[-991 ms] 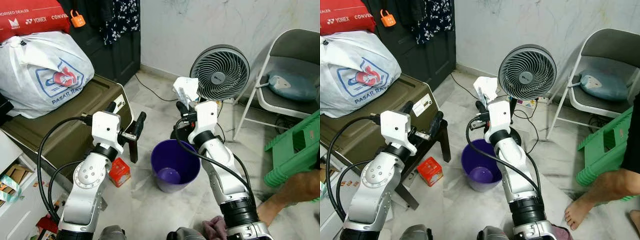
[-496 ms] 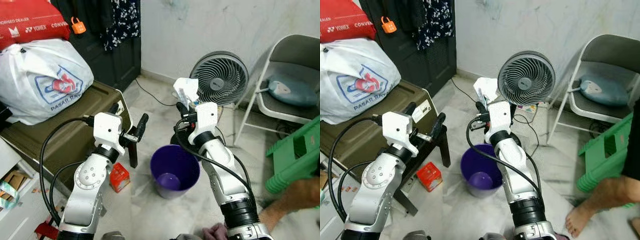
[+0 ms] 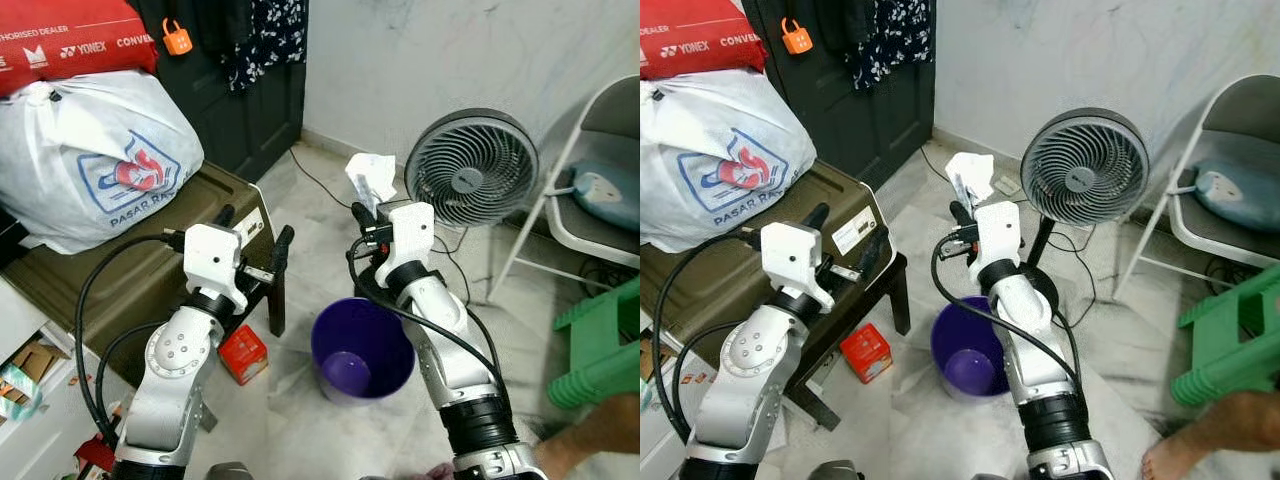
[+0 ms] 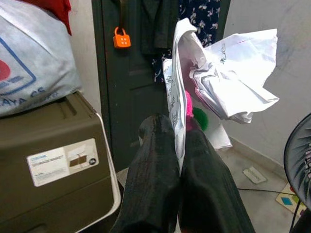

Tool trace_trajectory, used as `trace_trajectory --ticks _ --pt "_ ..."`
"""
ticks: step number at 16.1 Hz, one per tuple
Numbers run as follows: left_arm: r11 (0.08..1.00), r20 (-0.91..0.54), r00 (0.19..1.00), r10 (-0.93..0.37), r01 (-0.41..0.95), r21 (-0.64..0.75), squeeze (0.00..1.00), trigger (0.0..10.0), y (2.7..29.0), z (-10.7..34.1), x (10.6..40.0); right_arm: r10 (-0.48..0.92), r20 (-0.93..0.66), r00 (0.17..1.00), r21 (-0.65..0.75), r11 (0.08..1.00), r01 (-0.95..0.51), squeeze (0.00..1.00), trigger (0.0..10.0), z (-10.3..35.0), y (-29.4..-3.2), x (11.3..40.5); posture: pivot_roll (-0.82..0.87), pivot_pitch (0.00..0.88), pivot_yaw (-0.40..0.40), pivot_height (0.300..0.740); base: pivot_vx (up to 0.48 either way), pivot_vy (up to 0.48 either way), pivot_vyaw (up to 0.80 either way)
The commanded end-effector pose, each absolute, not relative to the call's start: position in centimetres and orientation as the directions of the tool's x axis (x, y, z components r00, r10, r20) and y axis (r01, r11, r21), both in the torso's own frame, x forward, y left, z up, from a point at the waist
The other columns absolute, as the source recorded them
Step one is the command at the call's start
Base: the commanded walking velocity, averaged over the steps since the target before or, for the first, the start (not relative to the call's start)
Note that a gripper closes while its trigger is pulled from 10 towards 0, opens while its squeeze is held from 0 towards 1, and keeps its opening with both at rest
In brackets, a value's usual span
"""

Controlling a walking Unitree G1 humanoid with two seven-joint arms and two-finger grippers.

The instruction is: Clean up the room

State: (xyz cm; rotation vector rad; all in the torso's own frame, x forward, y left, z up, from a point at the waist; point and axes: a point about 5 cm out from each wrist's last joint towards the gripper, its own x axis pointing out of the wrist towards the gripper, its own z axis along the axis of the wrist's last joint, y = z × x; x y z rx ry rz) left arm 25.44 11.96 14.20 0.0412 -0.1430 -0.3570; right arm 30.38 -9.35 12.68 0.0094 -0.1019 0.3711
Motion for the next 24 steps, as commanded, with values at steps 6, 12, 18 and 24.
trace_trajectory --ticks 6,12,18,24 --pt "0.935 0.136 0.926 -0.353 0.344 0.088 0.0 10.0 12.2 14.3 25.5 0.364 0.119 0.924 -0.013 0.931 -0.365 0.0 10.0 13.1 -9.3 30.6 0.05 0.0 -0.045 0.74 0.332 0.0 0.0" --pt "0.938 0.13 0.929 -0.346 0.337 0.085 0.0 10.0 12.3 14.3 25.4 0.349 0.087 0.933 -0.029 0.937 -0.348 0.0 10.0 12.6 -9.4 30.7 0.05 0.0 -0.043 0.74 0.219 0.0 0.0" --pt "0.936 0.07 0.94 -0.333 0.32 0.147 0.0 10.0 14.1 13.5 25.7 0.131 -0.135 0.982 -0.021 0.991 -0.135 0.0 10.0 10.0 -11.8 31.2 0.05 0.0 -0.034 0.74 0.0 0.0 -0.39" --pt "0.937 0.025 0.958 -0.284 0.272 0.219 0.0 10.0 16.5 13.0 24.9 0.048 -0.281 0.958 0.083 0.996 -0.026 0.0 10.0 8.2 -12.3 31.2 0.07 0.018 -0.031 0.74 0.0 0.0 -0.65"
